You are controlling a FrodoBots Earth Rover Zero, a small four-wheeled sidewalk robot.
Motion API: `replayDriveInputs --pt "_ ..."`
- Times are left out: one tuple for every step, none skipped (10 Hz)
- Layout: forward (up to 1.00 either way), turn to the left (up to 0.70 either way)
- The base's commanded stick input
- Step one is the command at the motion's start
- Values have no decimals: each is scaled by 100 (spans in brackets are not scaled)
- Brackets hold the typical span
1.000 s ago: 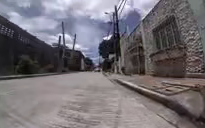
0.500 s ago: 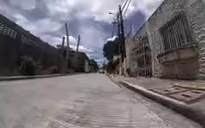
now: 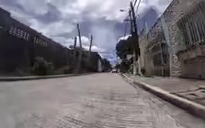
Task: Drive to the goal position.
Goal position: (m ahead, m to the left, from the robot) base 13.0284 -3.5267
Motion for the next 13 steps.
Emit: replayDriveInputs --pt "70 4" --pt "70 0" --pt "70 0" --pt "70 0" --pt "70 0" --pt "70 0" --pt "70 0" --pt "70 0" --pt "70 0" --pt "70 0" --pt "70 0" --pt "70 0" --pt "70 0"
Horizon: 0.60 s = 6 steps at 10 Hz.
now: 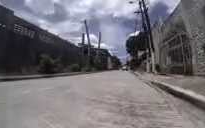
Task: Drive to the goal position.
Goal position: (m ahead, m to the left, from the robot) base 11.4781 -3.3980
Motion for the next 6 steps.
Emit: replayDriveInputs --pt "70 0" --pt "70 0" --pt "70 0" --pt "70 0" --pt "70 0" --pt "70 0"
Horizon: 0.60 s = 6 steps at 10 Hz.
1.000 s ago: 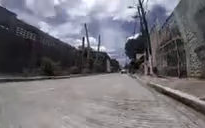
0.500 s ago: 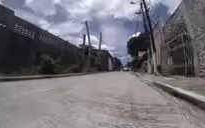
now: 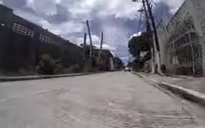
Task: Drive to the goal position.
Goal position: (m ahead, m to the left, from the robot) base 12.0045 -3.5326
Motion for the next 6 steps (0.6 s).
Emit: replayDriveInputs --pt "70 -2" --pt "70 -17" --pt "70 -33" --pt "70 -30" --pt "70 -25" --pt "70 -19"
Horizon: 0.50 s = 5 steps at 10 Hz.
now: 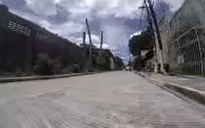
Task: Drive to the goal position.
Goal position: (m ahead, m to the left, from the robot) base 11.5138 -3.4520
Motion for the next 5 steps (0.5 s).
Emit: replayDriveInputs --pt "70 -14" --pt "70 -8" --pt "70 -3" --pt "70 0" --pt "70 0"
